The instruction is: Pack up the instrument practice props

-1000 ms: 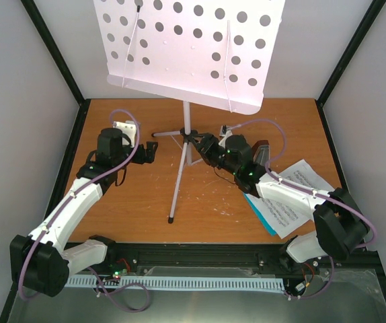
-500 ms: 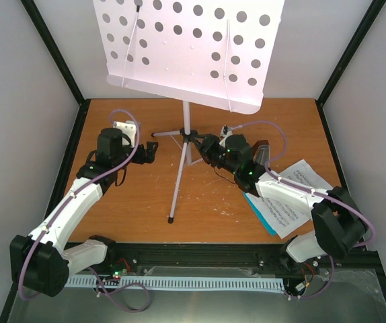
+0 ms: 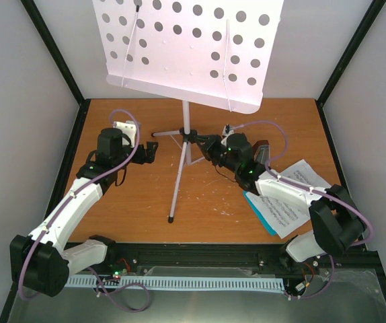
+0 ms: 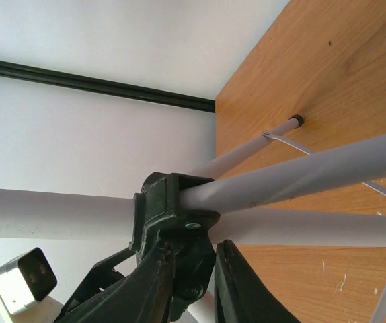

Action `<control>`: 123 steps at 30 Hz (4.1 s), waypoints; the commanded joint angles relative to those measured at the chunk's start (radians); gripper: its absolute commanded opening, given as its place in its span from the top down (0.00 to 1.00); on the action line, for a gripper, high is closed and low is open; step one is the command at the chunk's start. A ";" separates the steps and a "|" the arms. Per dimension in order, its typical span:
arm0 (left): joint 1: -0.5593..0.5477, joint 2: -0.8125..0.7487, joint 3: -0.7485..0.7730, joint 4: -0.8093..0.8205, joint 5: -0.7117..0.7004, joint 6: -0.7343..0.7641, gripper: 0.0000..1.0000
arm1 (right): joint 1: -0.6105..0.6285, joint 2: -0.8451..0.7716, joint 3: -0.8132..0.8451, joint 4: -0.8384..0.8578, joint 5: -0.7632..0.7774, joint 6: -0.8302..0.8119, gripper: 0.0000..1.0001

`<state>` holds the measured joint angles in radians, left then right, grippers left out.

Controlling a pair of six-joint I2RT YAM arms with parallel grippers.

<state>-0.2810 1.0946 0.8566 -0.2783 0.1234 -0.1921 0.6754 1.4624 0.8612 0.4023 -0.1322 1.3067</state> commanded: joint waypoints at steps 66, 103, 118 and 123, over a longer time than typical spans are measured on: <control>0.005 -0.015 0.001 0.011 0.086 0.011 0.00 | 0.053 -0.213 -0.135 0.049 0.154 -2.089 0.52; -0.197 0.068 -0.157 0.446 0.571 -0.170 0.33 | -0.310 -0.032 0.204 0.245 -0.773 -0.771 0.34; -0.202 0.238 -0.151 0.524 0.599 -0.133 0.57 | -0.249 0.174 0.519 0.122 -0.909 -0.883 0.51; -0.202 0.272 -0.138 0.526 0.591 -0.119 0.74 | -0.224 0.180 0.585 -0.040 -0.889 -1.018 0.58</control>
<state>-0.4755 1.3457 0.6762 0.2043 0.7071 -0.3450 0.4282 1.6360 1.3987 0.4927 -1.0084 0.4080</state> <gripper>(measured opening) 0.325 0.439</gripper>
